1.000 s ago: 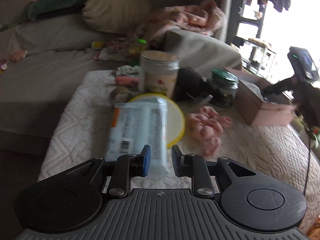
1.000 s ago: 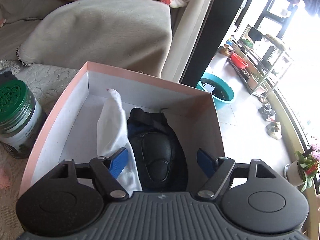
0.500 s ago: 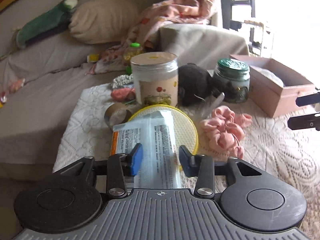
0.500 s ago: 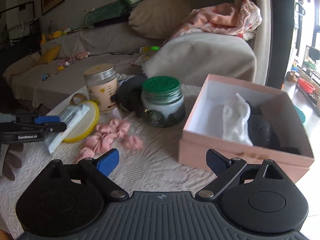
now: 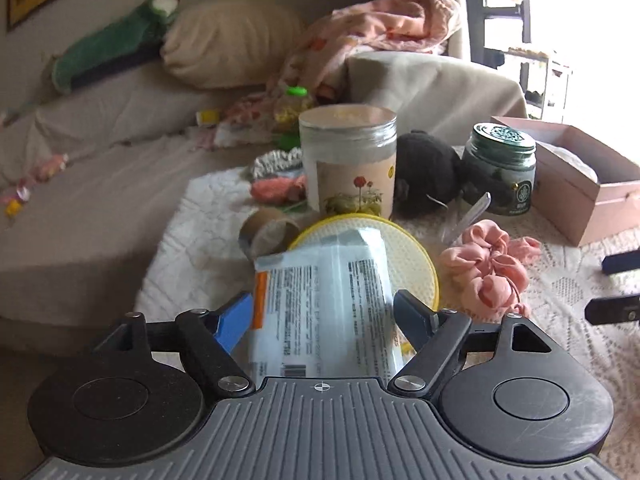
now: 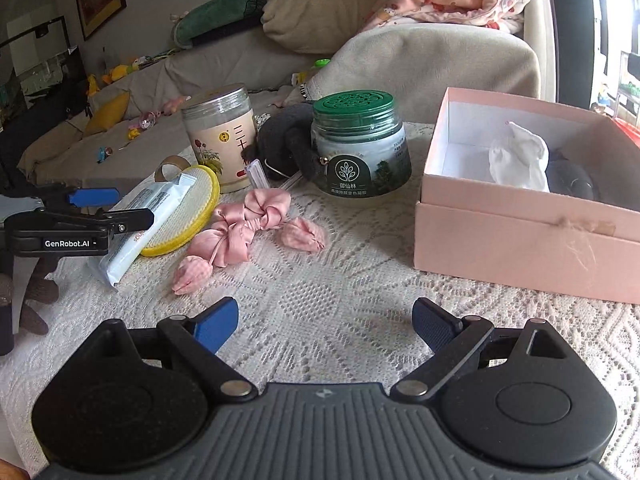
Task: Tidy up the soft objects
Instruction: 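Grasp a pink scrunchie with the right gripper while left gripper holds the wipes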
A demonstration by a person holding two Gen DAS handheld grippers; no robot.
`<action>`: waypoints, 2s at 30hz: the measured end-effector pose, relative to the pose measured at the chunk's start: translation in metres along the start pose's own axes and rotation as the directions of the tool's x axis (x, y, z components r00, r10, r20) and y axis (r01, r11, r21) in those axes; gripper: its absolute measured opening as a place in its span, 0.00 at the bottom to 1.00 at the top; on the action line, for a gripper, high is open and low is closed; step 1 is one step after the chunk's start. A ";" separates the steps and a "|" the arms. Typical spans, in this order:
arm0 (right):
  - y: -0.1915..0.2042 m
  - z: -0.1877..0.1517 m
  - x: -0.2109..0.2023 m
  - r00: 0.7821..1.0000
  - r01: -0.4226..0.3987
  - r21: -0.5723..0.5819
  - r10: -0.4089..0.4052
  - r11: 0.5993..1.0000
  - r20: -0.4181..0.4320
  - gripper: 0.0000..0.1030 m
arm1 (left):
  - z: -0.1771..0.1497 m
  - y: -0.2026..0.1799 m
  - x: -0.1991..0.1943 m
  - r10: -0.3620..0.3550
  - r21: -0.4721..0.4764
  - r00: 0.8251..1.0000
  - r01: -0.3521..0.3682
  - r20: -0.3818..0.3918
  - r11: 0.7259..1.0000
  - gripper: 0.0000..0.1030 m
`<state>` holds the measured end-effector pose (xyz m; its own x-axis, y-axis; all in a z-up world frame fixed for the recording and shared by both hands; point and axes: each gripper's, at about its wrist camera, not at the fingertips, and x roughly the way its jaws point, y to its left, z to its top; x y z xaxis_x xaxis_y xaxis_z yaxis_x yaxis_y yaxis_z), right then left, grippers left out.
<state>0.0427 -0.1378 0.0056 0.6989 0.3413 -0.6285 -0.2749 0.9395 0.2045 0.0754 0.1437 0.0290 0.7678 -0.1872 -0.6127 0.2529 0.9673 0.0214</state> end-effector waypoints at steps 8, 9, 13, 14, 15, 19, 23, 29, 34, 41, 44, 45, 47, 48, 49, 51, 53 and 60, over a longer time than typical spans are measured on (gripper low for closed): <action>0.005 -0.002 0.003 1.000 0.009 -0.023 -0.009 1.000 -0.007 0.94 | -0.004 0.021 0.015 -0.040 -0.164 0.999 0.036 -0.025 0.986 0.84; 0.006 -0.002 0.004 1.000 0.012 -0.030 -0.013 0.999 -0.009 0.94 | -0.005 0.024 0.015 -0.058 -0.181 0.998 0.053 -0.025 0.982 0.84; 0.008 -0.002 0.005 1.000 0.021 -0.042 -0.021 0.999 -0.011 0.95 | -0.011 0.030 0.009 -0.083 -0.196 0.996 0.080 -0.009 0.977 0.80; 0.008 -0.002 0.005 1.000 0.022 -0.043 -0.023 0.999 -0.011 0.95 | -0.012 0.031 0.007 -0.082 -0.201 0.997 0.077 -0.013 0.977 0.80; 0.009 -0.002 0.005 1.000 0.024 -0.045 -0.024 0.999 -0.012 0.95 | -0.013 0.030 0.004 -0.078 -0.204 0.997 0.073 -0.019 0.976 0.80; 0.014 0.003 0.005 1.000 0.012 -0.078 -0.014 0.997 -0.022 0.95 | -0.019 0.025 -0.016 -0.064 -0.200 0.998 0.060 -0.014 0.978 0.79; 0.038 0.023 0.009 1.000 -0.011 -0.198 0.011 0.980 -0.004 0.95 | -0.023 0.018 -0.039 -0.100 -0.190 0.995 0.102 0.020 0.977 0.79; 0.065 0.057 0.054 0.999 -0.029 -0.277 0.023 0.960 -0.023 0.95 | -0.027 0.017 -0.049 -0.179 -0.241 0.983 0.182 0.038 0.953 0.79; 0.063 0.071 0.084 0.993 -0.082 -0.217 0.062 0.973 -0.097 0.90 | -0.034 0.019 -0.049 -0.208 -0.272 0.977 0.215 0.053 0.938 0.79; 0.059 0.059 0.048 0.989 -0.110 -0.238 0.081 0.965 -0.128 0.26 | -0.041 0.011 -0.049 -0.252 -0.263 0.967 0.253 0.037 0.931 0.79; 0.050 0.052 0.016 0.988 -0.120 -0.213 0.096 0.969 -0.120 0.21 | -0.040 -0.001 -0.053 -0.277 -0.246 0.960 0.276 0.033 0.929 0.79; 0.046 0.048 0.004 0.990 -0.110 -0.214 0.088 0.971 -0.110 0.21 | -0.040 -0.007 -0.054 -0.288 -0.238 0.957 0.286 0.028 0.928 0.79; 0.038 0.040 -0.020 0.994 -0.087 -0.218 0.069 0.972 -0.085 0.19 | -0.040 -0.023 -0.056 -0.314 -0.215 0.949 0.309 0.012 0.926 0.79; 0.033 0.035 -0.033 0.996 -0.077 -0.220 0.063 0.972 -0.068 0.18 | -0.040 -0.032 -0.057 -0.326 -0.201 0.945 0.320 0.001 0.926 0.79; 0.028 0.031 -0.046 0.997 -0.068 -0.222 0.058 0.973 -0.051 0.17 | -0.040 -0.043 -0.058 -0.340 -0.184 0.941 0.332 -0.013 0.925 0.79; 0.017 0.021 -0.070 0.999 -0.040 -0.214 0.037 0.976 -0.014 0.17 | -0.041 -0.066 -0.061 -0.370 -0.145 0.928 0.361 -0.041 0.921 0.79; 0.005 0.012 -0.094 1.000 -0.003 -0.198 0.007 0.980 0.020 0.17 | -0.043 -0.090 -0.062 -0.406 -0.106 0.911 0.398 -0.068 0.911 0.79; -0.034 -0.013 -0.151 0.993 0.105 -0.108 -0.097 0.989 0.074 0.17 | -0.050 -0.166 -0.068 -0.480 0.030 0.863 0.490 -0.159 0.871 0.79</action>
<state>-0.0620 -0.2217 0.0840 0.7690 0.2498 -0.5885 -0.2702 0.9612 0.0550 -0.0480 0.0041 0.0279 0.4471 -0.5987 -0.6646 0.6146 0.7454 -0.2580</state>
